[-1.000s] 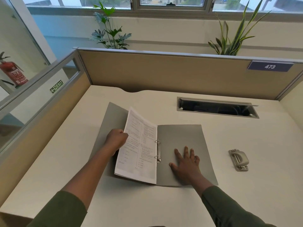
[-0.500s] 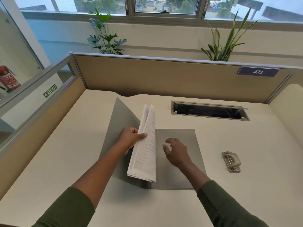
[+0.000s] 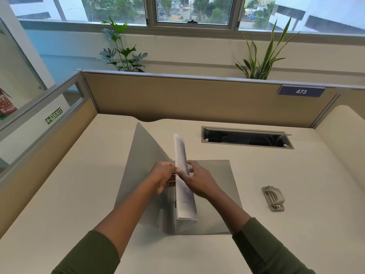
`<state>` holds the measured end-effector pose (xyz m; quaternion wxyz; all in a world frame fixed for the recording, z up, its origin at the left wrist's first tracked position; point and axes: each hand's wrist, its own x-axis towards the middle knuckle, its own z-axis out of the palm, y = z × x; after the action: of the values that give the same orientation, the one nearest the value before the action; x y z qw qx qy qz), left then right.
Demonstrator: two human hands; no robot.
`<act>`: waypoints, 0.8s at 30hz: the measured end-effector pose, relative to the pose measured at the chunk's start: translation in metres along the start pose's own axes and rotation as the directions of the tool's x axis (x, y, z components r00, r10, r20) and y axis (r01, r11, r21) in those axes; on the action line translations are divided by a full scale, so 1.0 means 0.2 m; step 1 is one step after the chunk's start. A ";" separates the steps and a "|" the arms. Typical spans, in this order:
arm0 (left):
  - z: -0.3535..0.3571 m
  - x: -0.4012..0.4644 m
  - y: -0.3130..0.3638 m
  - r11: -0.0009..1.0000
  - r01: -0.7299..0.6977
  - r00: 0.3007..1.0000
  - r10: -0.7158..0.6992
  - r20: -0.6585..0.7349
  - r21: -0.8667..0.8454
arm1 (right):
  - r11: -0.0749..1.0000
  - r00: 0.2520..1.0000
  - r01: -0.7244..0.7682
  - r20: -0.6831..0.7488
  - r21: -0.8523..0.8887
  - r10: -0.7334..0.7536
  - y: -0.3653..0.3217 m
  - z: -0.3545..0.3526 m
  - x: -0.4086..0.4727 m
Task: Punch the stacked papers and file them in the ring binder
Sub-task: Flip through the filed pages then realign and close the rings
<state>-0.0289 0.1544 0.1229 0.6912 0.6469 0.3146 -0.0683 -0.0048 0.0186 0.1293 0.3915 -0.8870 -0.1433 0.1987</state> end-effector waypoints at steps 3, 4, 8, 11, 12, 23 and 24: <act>0.02 0.02 -0.01 1.000 0.012 0.999 -0.013 -0.035 -0.025 | 0.999 1.000 0.023 -0.001 -0.025 -0.023 0.01 -0.01 0.00; 0.02 0.02 -0.02 0.999 0.021 0.999 -0.022 -0.033 -0.040 | 0.999 1.000 0.025 -0.001 -0.030 -0.025 0.01 -0.01 0.00; 0.03 0.02 -0.03 0.988 0.052 0.998 -0.048 0.027 -0.146 | 0.999 0.999 0.046 -0.004 -0.026 -0.046 0.03 -0.03 0.00; 0.03 0.01 -0.03 0.986 0.052 0.998 -0.046 0.041 -0.157 | 1.000 1.000 0.002 0.005 0.016 -0.002 0.05 -0.05 0.01; 0.03 0.01 -0.03 0.988 0.047 0.999 -0.044 0.026 -0.146 | 0.999 1.000 -0.023 0.011 0.024 0.022 0.05 -0.06 0.02; -0.20 0.02 0.02 0.776 -0.089 0.895 0.337 -0.291 0.624 | 0.977 0.971 -0.212 -0.119 -0.029 0.207 0.28 -0.22 0.09; -0.22 0.02 0.02 0.753 -0.076 0.887 0.350 -0.300 0.654 | 0.973 0.966 -0.229 -0.130 -0.028 0.224 0.31 -0.22 0.08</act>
<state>-0.0390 0.1966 0.1254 0.3594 0.8708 0.3321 0.0477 0.0368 -0.0434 0.1062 0.3556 -0.9164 -0.0202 0.1828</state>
